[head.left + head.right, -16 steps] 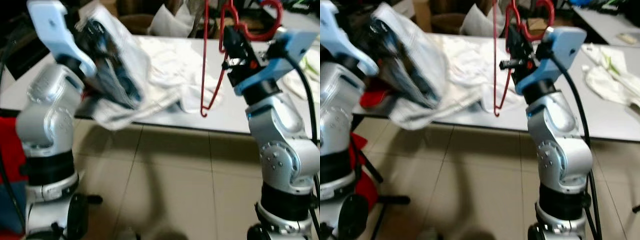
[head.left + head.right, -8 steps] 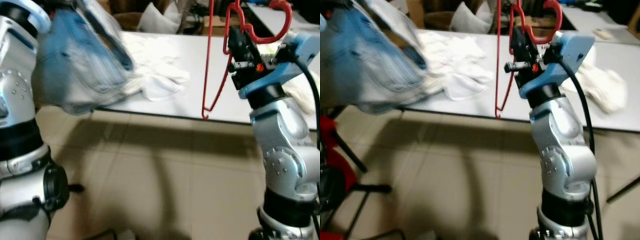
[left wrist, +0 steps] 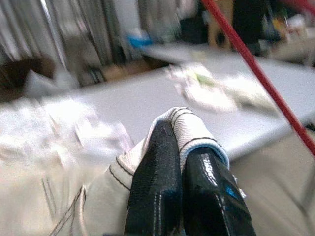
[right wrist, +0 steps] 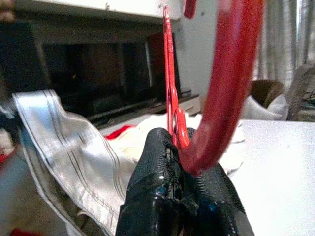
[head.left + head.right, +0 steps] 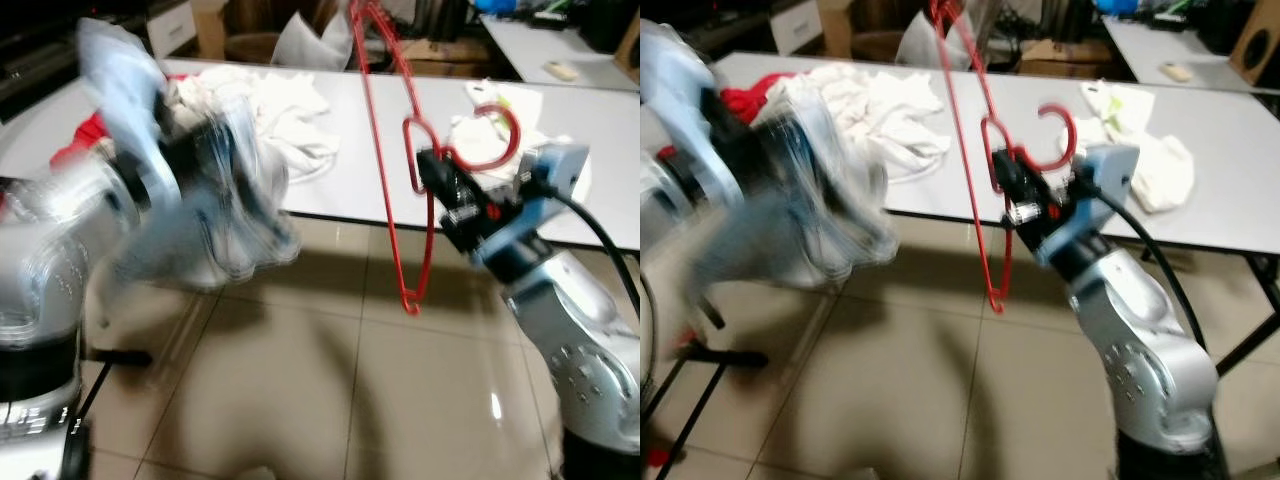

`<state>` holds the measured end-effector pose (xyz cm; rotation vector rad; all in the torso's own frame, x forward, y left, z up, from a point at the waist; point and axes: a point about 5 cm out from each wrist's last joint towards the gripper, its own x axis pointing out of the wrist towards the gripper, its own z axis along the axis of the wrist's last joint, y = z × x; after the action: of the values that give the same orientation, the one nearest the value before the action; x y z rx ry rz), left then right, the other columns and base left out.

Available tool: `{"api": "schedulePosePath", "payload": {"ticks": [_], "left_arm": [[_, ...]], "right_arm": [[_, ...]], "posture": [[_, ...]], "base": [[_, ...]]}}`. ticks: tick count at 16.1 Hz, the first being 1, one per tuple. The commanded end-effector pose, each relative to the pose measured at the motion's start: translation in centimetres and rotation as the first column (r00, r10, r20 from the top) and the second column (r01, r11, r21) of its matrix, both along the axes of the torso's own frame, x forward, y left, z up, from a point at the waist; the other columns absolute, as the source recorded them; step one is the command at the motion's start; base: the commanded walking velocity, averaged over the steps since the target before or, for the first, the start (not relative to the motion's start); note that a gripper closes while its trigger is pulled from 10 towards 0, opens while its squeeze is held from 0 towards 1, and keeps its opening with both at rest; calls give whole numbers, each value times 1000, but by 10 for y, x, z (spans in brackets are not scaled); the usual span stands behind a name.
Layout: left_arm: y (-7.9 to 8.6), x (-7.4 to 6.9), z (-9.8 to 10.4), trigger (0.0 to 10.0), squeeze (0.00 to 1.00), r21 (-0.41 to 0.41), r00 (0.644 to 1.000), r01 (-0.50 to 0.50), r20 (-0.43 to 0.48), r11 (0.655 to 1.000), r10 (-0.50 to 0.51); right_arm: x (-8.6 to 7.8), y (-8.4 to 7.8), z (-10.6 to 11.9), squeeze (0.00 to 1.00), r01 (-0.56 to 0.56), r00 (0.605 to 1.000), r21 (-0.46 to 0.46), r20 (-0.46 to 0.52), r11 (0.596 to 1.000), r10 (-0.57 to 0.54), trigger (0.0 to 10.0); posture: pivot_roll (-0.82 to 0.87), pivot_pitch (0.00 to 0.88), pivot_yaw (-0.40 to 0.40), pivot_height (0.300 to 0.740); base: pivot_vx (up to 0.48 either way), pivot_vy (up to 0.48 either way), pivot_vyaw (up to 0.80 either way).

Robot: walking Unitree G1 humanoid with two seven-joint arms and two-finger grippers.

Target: Hang hanger

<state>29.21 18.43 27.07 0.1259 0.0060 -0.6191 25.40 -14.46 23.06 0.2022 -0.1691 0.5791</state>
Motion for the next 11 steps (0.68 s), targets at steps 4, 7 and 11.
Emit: {"api": "schedulePosePath", "payload": {"ticks": [4,7,11], "left_arm": [[4,-36,-35,0,0,144,968,125,-234,982,-89],[16,-55,-77,0,0,299,905,144,-426,943,-3],[28,-69,-115,0,0,347,831,48,-535,937,156]], "right_arm": [[-22,2,-26,0,-159,982,-68,-114,985,150,10000],[-27,11,-51,0,-194,966,-156,-203,969,161,10000],[-30,12,-68,0,-222,952,-241,-264,945,157,10000]], "posture": [[24,0,33,740],[33,0,29,740],[44,0,28,740]], "base": [[0,0,0],[0,0,140],[0,0,800]]}}
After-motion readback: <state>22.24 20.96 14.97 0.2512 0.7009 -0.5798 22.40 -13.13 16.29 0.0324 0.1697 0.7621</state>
